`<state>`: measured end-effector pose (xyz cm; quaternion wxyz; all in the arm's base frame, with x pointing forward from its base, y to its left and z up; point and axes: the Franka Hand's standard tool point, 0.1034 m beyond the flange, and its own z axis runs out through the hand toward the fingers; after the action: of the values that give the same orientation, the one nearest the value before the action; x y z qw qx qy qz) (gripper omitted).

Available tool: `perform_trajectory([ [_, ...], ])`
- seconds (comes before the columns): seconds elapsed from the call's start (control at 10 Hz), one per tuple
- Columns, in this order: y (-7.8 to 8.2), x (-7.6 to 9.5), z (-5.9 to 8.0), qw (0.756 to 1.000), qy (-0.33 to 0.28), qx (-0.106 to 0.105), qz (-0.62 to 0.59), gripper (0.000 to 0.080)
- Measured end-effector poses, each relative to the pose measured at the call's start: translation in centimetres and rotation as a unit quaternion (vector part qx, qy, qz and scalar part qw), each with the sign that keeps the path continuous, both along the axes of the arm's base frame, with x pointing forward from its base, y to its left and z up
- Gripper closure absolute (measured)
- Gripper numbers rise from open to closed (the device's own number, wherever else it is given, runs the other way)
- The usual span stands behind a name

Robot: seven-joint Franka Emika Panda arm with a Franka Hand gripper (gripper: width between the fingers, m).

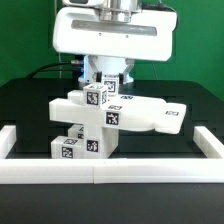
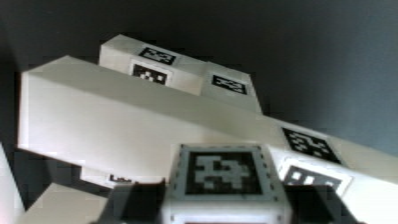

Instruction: Assemble chair

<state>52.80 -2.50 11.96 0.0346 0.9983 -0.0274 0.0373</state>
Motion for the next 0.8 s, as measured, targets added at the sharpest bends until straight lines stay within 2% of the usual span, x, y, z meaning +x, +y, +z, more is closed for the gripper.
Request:
perform_trajectory([
  [0.3,0.01,0.0,0.0,1.0,-0.001,0.001,-0.011,0.0509],
  [0.5,0.05,0.0,-0.01,0.997,-0.005,0.006,-0.073,0.0509],
  [0.7,0.19,0.02,-0.02,0.985,-0.012,0.017,-0.173,0.0509],
  [0.8,0.19,0.02,-0.02,0.983,-0.013,0.017,-0.181,0.0509],
])
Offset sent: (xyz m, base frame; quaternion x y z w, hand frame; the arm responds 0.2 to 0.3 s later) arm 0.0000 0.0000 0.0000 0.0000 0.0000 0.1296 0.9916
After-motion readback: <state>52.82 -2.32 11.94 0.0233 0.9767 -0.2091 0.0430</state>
